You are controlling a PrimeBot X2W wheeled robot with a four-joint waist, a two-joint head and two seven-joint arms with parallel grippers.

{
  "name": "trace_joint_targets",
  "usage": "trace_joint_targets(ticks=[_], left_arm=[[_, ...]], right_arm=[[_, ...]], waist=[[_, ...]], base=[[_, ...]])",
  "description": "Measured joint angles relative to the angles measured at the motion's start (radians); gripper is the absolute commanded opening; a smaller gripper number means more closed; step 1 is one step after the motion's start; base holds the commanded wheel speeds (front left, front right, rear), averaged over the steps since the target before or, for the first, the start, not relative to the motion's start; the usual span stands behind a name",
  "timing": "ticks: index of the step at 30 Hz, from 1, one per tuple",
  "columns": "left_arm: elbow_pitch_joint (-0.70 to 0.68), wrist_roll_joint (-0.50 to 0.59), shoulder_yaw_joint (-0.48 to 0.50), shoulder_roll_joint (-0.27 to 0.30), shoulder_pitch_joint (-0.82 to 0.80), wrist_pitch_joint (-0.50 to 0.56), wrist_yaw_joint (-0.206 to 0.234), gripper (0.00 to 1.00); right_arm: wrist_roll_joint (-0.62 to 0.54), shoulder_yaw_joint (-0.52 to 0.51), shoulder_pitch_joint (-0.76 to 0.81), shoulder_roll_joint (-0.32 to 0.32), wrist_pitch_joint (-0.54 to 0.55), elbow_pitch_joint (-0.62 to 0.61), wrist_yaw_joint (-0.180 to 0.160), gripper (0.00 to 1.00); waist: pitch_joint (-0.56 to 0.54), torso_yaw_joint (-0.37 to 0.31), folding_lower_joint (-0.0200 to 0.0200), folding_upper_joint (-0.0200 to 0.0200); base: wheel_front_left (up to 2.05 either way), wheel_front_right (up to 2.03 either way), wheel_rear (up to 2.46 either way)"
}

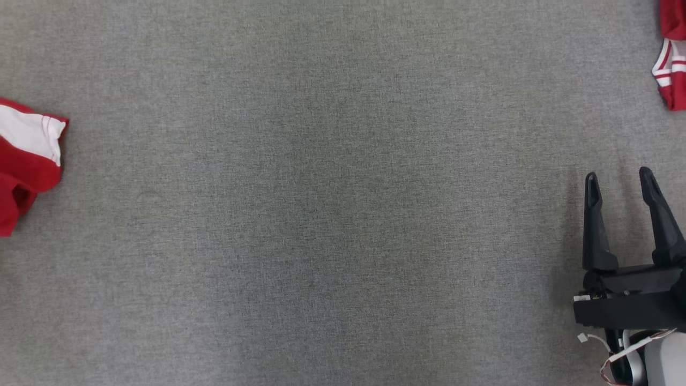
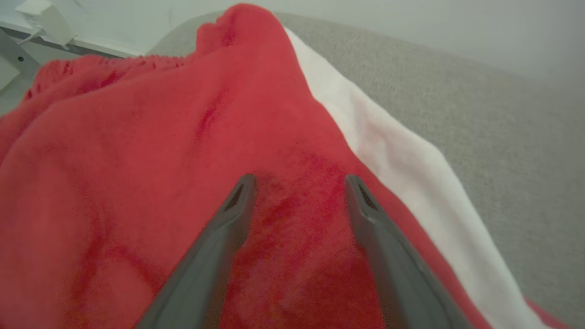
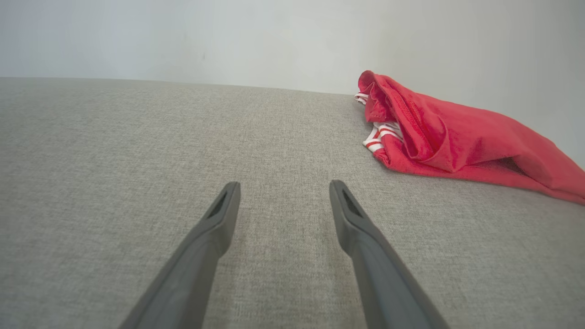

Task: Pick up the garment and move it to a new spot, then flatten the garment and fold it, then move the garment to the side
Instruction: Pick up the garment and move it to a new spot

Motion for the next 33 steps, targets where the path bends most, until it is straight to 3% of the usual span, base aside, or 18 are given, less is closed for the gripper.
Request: trace_joint_targets(ticks=[7, 8, 9, 10, 22, 33], left_arm=[[0.089, -0.055, -0.053, 0.005, -0.031, 0.096, -0.001, 1.0], [0.089, -0.055, -0.053, 0.005, -0.031, 0.096, -0.001, 0.73], [0.092, -0.059, -0.06, 0.007, -0.033, 0.097, -0.002, 0.23], [0.095, -0.063, -0.068, 0.009, -0.033, 0.095, -0.002, 0.0], [0.081, -0.072, -0.173, 0.024, -0.04, -0.103, 0.0, 0.0], [-0.108, -0.112, -0.289, 0.022, -0.128, -0.185, 0.0, 0.0]], right_arm=[[-0.009, 0.006, -0.016, -0.007, 0.02, -0.017, 0.0, 1.0], [-0.009, 0.006, -0.016, -0.007, 0.02, -0.017, 0.0, 1.0], [-0.009, 0.007, -0.017, -0.007, 0.023, -0.018, 0.0, 1.0], [-0.009, 0.008, -0.019, -0.009, 0.025, -0.018, 0.0, 1.0], [-0.004, 0.02, -0.009, -0.004, 0.024, 0.021, 0.0, 1.0], [0.029, 0.042, 0.013, 0.029, -0.002, 0.115, 0.0, 1.0]], waist=[[0.003, 0.005, -0.0004, -0.0003], [0.003, 0.005, -0.0004, -0.0003], [0.002, 0.005, -0.0004, -0.0003], [0.0, 0.005, -0.0004, -0.0003], [-0.069, 0.011, -0.0003, -0.0001], [-0.207, 0.021, -0.0003, -0.0002]], base=[[0.0, 0.0, 0.0], [0.0, 0.0, 0.0], [0.0, 0.0, 0.0], [0.0, 0.0, 0.0], [0.0, 0.0, 0.0], [0.0, 0.0, 0.0]])
